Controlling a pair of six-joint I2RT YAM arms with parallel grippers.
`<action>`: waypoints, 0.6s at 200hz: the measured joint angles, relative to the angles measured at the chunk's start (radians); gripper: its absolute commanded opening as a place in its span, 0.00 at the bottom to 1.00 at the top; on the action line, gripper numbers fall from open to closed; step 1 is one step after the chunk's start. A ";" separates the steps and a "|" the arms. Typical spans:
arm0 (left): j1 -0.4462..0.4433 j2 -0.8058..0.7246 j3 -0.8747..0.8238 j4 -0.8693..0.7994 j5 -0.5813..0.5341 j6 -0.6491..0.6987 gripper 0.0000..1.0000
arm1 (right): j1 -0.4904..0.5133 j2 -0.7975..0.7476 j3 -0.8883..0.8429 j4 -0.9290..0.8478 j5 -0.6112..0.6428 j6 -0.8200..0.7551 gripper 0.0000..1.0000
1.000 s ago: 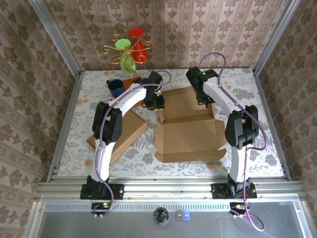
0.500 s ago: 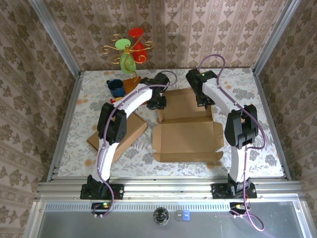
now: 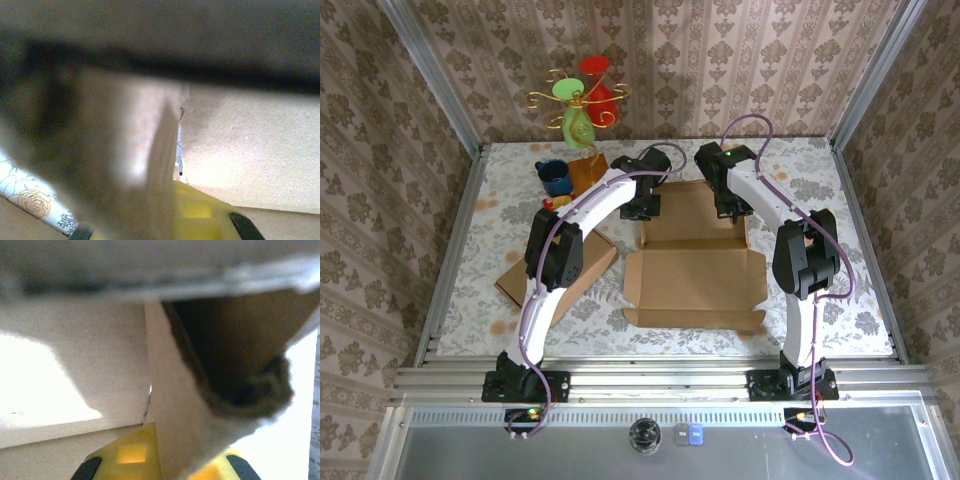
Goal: Fold the paper box
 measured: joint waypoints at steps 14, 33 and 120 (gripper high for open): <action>-0.004 0.006 0.011 -0.010 -0.002 0.004 0.23 | -0.001 0.002 -0.005 0.000 -0.002 0.001 0.00; -0.005 0.017 0.033 -0.029 0.000 0.013 0.36 | -0.008 0.005 -0.006 0.000 -0.004 0.004 0.00; 0.010 0.021 0.057 -0.044 0.250 -0.002 0.59 | -0.078 0.031 -0.008 0.005 -0.058 0.019 0.00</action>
